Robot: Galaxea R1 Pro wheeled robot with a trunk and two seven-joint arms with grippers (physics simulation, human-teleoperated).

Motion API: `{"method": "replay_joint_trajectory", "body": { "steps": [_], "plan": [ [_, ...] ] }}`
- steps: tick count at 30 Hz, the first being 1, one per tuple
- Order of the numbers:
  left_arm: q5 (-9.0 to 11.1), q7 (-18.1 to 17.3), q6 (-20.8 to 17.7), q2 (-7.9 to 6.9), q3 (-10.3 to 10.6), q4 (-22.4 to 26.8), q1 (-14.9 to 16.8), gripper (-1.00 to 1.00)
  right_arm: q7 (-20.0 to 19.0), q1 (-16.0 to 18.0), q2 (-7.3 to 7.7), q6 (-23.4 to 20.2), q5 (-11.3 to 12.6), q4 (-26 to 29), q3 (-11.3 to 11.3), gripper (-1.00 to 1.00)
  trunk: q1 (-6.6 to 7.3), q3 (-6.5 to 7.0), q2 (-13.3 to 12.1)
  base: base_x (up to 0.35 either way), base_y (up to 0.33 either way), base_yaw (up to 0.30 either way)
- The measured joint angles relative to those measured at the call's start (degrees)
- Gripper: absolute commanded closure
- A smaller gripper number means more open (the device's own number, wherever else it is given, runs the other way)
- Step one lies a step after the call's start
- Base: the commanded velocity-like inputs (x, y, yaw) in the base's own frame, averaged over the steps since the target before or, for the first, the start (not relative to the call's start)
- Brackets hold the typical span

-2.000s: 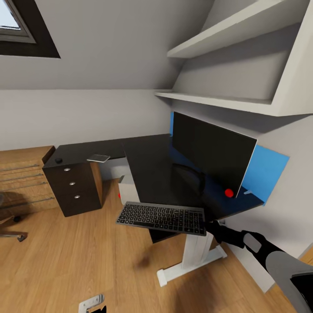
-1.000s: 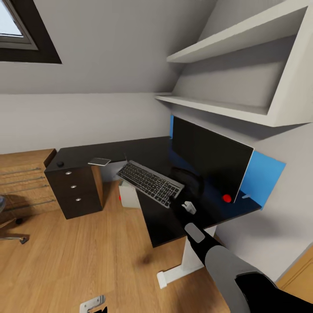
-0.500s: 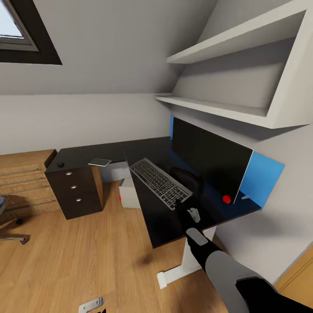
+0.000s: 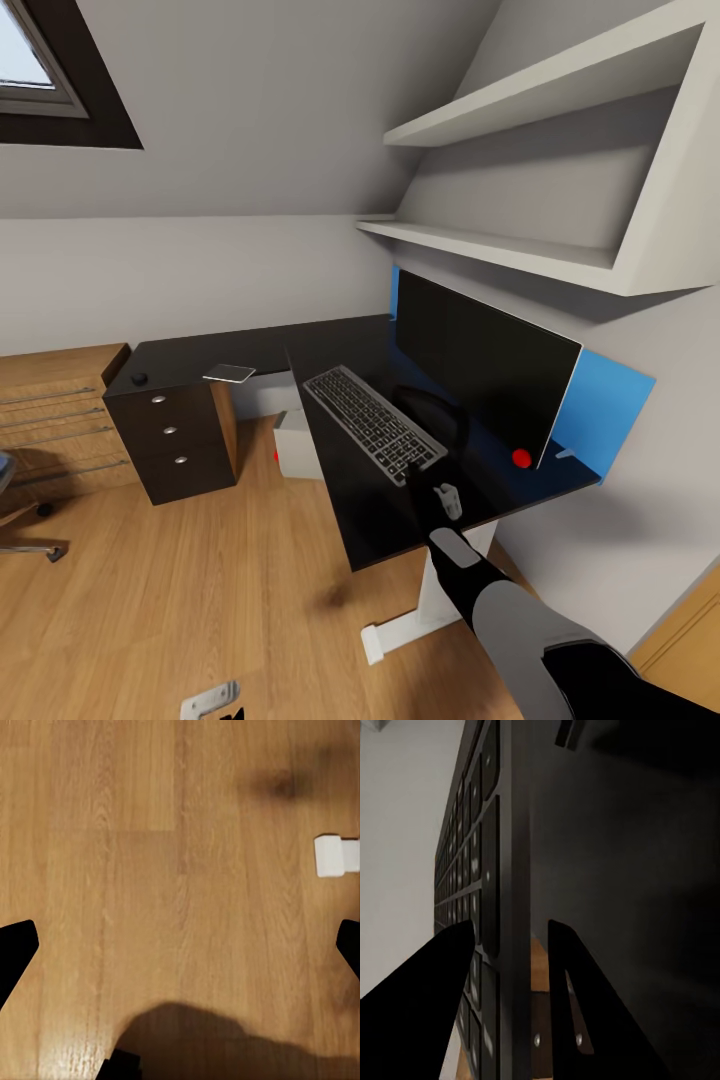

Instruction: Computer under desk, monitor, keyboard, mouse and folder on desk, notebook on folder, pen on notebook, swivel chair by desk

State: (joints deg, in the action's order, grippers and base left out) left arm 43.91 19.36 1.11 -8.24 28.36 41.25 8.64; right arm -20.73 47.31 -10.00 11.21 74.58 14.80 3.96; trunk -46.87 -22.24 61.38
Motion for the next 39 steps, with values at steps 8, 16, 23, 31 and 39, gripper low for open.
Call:
{"method": "replay_joint_trajectory", "body": {
  "steps": [8, 16, 23, 31, 39],
  "plan": [
    [-0.1, -0.2, 4.3, 0.0, 0.0, 0.1, 0.0, -1.0, 0.1, 0.0, 0.0, 0.1, 0.2, -0.8, -0.1, 1.0, 0.01, 0.0, 0.0, 0.034, 0.027, 0.0],
    [-0.1, -0.3, 5.9, -0.01, 0.0, 0.1, 0.0, -1.0, 0.0, 0.0, 0.0, 0.3, 10.1, -1.0, -0.2, 1.0, 0.01, 0.0, 0.0, 0.15, 0.124, 0.0],
    [-0.1, -0.3, 6.0, -0.17, -0.1, 0.2, 0.0, -1.0, 0.0, 0.0, 0.0, 0.4, 10.8, -1.3, -0.2, 1.0, 0.0, 0.0, 0.0, 0.004, 0.003, 0.0],
    [-0.1, -0.2, 6.1, -0.19, -0.1, 0.3, 0.0, -1.0, 0.2, 0.0, 0.0, 0.3, 10.6, -1.4, -0.3, 1.0, 0.0, 0.0, 0.0, 0.0, 0.0, 0.0],
    [-0.1, -0.2, 6.2, -0.19, -0.1, 0.2, 0.0, -1.0, 0.0, -0.1, 0.0, 0.5, 10.7, -3.4, -0.2, 1.0, 0.03, 0.0, 0.0, 0.129, 0.0, 0.0]
  ]
}}
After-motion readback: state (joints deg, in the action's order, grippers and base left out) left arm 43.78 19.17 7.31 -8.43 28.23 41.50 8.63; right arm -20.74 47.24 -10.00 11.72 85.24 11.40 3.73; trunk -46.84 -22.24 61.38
